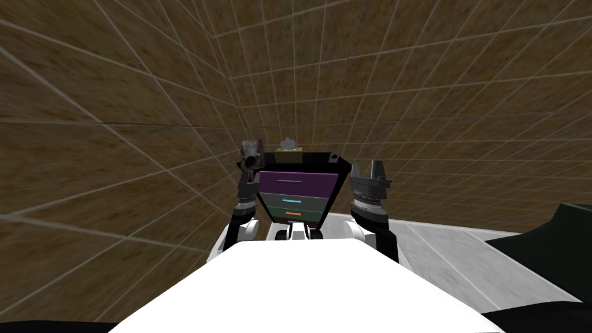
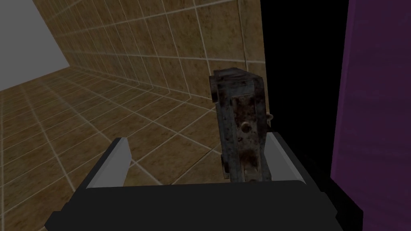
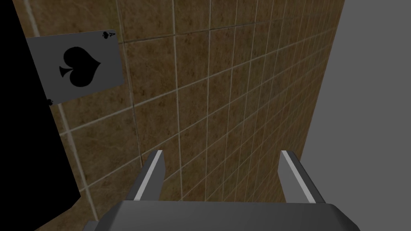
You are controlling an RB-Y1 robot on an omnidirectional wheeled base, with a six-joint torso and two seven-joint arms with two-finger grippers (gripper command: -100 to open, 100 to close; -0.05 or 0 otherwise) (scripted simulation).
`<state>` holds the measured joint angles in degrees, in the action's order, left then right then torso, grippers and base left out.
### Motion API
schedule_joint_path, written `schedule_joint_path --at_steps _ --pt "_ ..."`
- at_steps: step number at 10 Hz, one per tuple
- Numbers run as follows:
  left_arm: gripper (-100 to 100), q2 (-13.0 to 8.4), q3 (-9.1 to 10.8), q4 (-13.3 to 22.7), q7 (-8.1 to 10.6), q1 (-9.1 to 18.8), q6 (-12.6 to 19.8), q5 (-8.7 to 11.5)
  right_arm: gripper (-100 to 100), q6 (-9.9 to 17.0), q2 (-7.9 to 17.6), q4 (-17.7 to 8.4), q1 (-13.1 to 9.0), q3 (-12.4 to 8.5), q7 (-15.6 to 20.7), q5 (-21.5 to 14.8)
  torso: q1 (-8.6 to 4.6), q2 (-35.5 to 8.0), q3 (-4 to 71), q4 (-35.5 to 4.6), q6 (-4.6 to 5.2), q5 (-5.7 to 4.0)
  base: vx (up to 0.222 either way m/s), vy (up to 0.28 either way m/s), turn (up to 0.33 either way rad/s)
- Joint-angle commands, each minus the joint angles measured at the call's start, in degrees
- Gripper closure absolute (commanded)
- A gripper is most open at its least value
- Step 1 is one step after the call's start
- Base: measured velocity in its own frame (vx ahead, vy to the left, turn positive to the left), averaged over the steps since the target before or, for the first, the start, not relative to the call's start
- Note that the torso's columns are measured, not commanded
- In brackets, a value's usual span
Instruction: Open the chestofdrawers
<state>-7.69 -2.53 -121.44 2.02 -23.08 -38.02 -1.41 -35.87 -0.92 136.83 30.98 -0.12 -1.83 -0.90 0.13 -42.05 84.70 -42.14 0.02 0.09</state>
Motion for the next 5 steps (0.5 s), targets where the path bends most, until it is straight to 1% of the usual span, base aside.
schedule_joint_path --at_steps 1,2,4,5 --pt "-100 -0.09 -0.32 4.41 -0.67 0.6 -0.91 -0.39 0 0.0 0.0 0.0 0.0 0.0 0.0 0.0 -0.03 0.05 0.01 0.12 0.06 0.04 -0.006 -0.008 -0.019" --pt "-100 -0.09 -0.32 5.03 -0.67 0.6 -0.91 -0.39 0 0.0 0.0 0.0 0.0 0.0 0.0 0.0 -0.05 0.13 0.06 0.16 0.06 0.04 -0.01 -0.009 -0.013" --pt "-100 -0.13 -0.56 8.64 -1.22 1.31 -1.88 -0.72 0 0.0 0.0 0.0 0.0 0.0 0.0 0.0 -0.08 -0.01 0.0 -0.01 0.01 -0.04 -0.004 -0.01 -0.02" --pt "-100 -0.13 -0.56 9.45 -1.22 1.31 -1.88 -0.72 0 0.0 0.0 0.0 0.0 0.0 0.0 0.0 -0.12 -0.11 -0.05 -0.09 0.0 -0.07 0.0 -0.006 -0.002"
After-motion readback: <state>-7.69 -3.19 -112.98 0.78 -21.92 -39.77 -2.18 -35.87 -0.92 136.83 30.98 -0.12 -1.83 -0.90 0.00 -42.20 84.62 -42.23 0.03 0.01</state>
